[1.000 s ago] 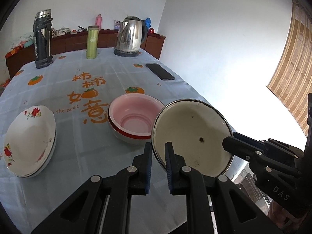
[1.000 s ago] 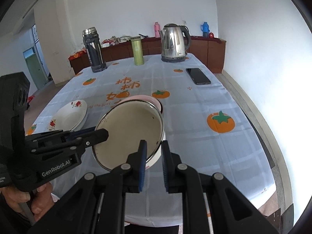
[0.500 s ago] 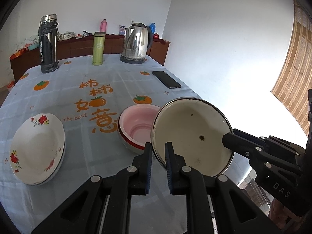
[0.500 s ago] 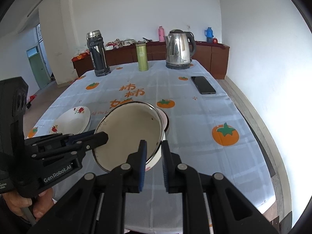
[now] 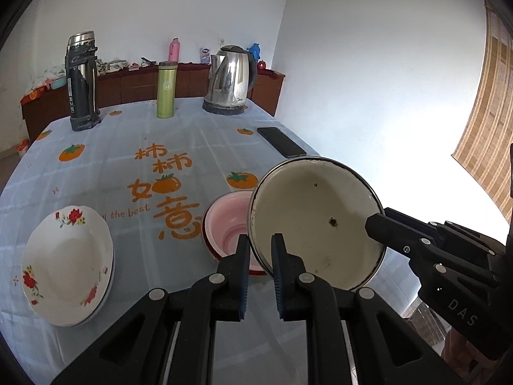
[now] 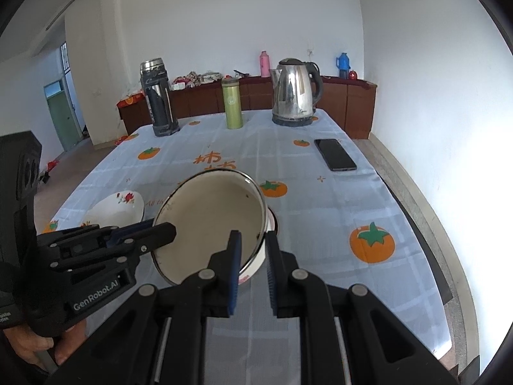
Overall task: Organize plates and bowls
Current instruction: 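Lift the cream basin with the left gripper over the steel bowl, then lower the cream basin into the steel bowl with the left gripper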
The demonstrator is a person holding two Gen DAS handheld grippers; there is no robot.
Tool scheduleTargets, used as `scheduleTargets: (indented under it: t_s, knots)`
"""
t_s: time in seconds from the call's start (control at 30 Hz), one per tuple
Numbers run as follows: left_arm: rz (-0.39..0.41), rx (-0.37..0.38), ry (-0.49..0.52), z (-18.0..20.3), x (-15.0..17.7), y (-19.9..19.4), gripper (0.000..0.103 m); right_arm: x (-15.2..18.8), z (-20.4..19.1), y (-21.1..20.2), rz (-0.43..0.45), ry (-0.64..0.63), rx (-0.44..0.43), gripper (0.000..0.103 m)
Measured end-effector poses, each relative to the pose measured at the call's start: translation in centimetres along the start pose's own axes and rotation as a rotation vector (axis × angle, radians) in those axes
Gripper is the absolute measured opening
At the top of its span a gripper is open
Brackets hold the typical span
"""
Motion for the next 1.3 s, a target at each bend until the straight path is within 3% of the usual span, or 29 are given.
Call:
scheduleTargets:
  t_s: [0.73, 1.3]
  knots:
    - [-0.001, -0.049, 0.001, -1.8, -2.4, 2.4, 0.015, -2.5, 0.3, 3.6, 0.000, 0.038, -0.009, 0.015]
    - [-0.095, -0.071, 0.015, -2.9, -2.1, 5.8, 0.015, -2.4, 0.9, 6.9, -0.061, 0.068, -0.018, 0.015]
Point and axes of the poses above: each gripper's, at about its wrist camera, not at the fingertips, and y roughly the way its jaws point, z to its right, x to its underside, the point moved 9 cm from there along y, roughly the way its jaws point, and after that the axes turned 1 degree about y, right-handed, at the moved point
